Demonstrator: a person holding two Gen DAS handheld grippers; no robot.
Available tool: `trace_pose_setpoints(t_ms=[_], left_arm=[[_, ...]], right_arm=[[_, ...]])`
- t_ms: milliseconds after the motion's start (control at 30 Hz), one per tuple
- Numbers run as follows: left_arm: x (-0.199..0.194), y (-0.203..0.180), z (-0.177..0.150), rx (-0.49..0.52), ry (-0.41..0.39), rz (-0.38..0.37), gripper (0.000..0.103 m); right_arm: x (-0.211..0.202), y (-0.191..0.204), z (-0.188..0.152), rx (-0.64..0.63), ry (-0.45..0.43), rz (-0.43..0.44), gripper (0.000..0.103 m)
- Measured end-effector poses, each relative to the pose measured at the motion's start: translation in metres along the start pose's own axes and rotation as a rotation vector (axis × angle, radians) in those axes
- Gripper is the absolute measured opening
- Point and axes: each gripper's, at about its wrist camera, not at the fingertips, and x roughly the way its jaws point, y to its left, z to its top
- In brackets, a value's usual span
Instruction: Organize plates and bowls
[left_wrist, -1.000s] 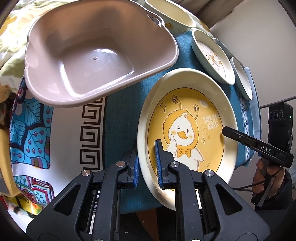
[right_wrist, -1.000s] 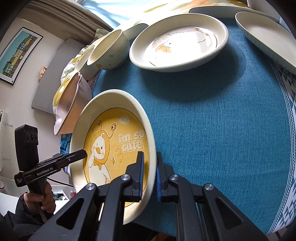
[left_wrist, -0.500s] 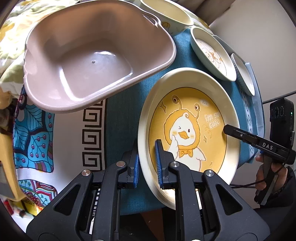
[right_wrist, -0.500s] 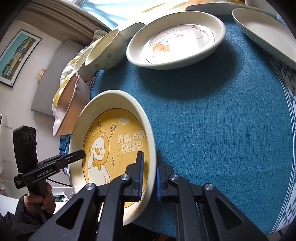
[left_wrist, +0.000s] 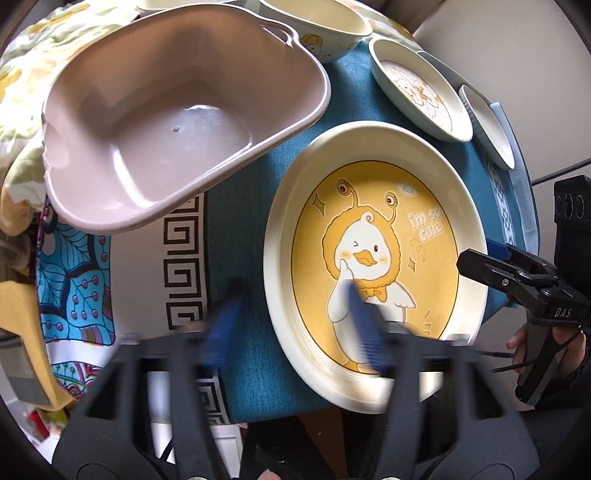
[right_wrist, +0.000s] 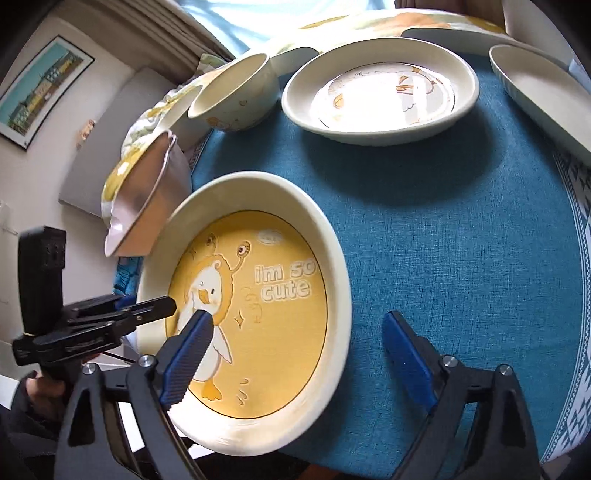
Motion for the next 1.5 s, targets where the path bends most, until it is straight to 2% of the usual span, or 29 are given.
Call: trace_pose_setpoints(t_ms=[33, 133, 233, 333, 500, 633, 700, 800, 867, 933, 1033, 1100, 1300, 1500], left_arm=[[-0.002, -0.001, -0.002, 0.001, -0.018, 0.019, 0.098], [-0.005, 0.001, -0.005, -0.008, -0.021, -0.003, 0.098], [-0.011, -0.002, -0.010, -0.011, -0.026, 0.025, 0.098], [-0.031, -0.016, -0.018, -0.003, -0.069, 0.063, 0.098], [-0.073, -0.060, -0.026, 0.029, -0.188, 0.128, 0.098], [-0.106, -0.110, -0.021, 0.077, -0.347, 0.165, 0.101], [-0.115, -0.138, -0.013, 0.112, -0.401, 0.196, 0.103], [-0.122, -0.176, 0.004, 0.175, -0.430, 0.147, 0.103], [-0.126, -0.194, 0.018, 0.214, -0.446, 0.066, 0.103], [-0.126, -0.215, 0.037, 0.243, -0.436, 0.013, 0.103], [-0.124, -0.245, 0.069, 0.308, -0.442, -0.024, 0.103], [-0.115, -0.264, 0.094, 0.355, -0.414, -0.062, 0.103], [-0.056, -0.306, 0.172, 0.473, -0.274, -0.140, 0.102], [0.022, -0.318, 0.235, 0.485, -0.162, -0.162, 0.102]], right_arm=[[0.000, 0.000, -0.001, 0.005, 0.000, -0.009, 0.091], [-0.007, 0.000, -0.006, 0.013, -0.014, -0.034, 0.091], [-0.021, -0.001, -0.012, 0.019, -0.035, -0.038, 0.091], [-0.042, -0.001, -0.017, 0.013, -0.056, -0.036, 0.091], [-0.103, -0.009, -0.023, -0.009, -0.184, -0.046, 0.091], [-0.152, -0.023, -0.028, -0.015, -0.303, -0.101, 0.099], [-0.177, -0.031, -0.030, -0.017, -0.360, -0.120, 0.099], [-0.208, -0.045, -0.028, -0.017, -0.411, -0.175, 0.099], [-0.224, -0.058, -0.023, -0.007, -0.425, -0.224, 0.099], [-0.237, -0.073, -0.015, 0.042, -0.409, -0.256, 0.099], [-0.254, -0.094, -0.009, 0.099, -0.443, -0.240, 0.099], [-0.259, -0.106, -0.002, 0.132, -0.456, -0.266, 0.099], [-0.251, -0.144, 0.022, 0.267, -0.461, -0.252, 0.099], [-0.208, -0.195, 0.048, 0.446, -0.439, -0.220, 0.098]])
